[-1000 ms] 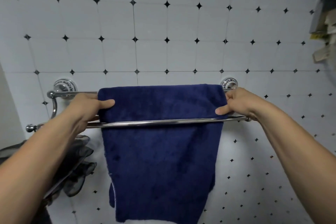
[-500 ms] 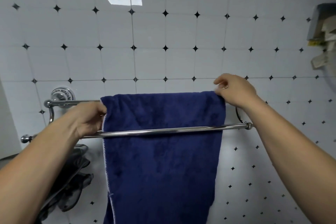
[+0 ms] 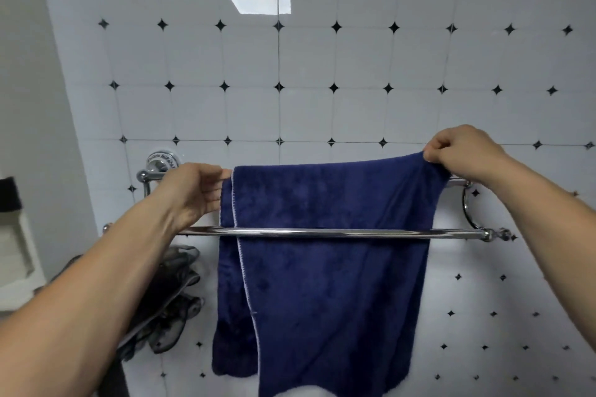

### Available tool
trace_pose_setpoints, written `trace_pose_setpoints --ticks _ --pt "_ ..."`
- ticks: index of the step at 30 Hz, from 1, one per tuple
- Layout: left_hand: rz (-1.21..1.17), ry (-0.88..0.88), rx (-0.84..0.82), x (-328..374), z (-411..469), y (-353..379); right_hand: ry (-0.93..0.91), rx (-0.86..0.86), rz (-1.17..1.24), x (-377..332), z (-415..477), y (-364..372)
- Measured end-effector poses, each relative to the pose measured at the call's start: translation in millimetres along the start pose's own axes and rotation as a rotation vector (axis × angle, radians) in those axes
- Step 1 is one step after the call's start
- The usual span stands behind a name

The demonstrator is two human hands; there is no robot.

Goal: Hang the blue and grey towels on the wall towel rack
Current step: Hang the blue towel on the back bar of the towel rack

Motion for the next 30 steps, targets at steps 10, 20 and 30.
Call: trace_pose_setpoints --ticks 10,20,30 --pt "0.370 0.219 0.246 8 1 8 0.325 -0.128 0.348 39 -43 42" --pt "0.724 0.460 0.365 51 8 6 0.257 -0.322 0.587 46 -53 46" --pt "0.548 0.324 0.149 4 -10 4 0.165 -0.425 0.681 27 -57 74"
Point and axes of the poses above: each hand's wrist, its own z-axis towards the middle knuckle, its own y-axis out of the palm, x = y × z, the point moved 8 cm from there along z, towards the middle knuckle, and after that the axes turned 11 degrees about -z, right-handed, at the moved point
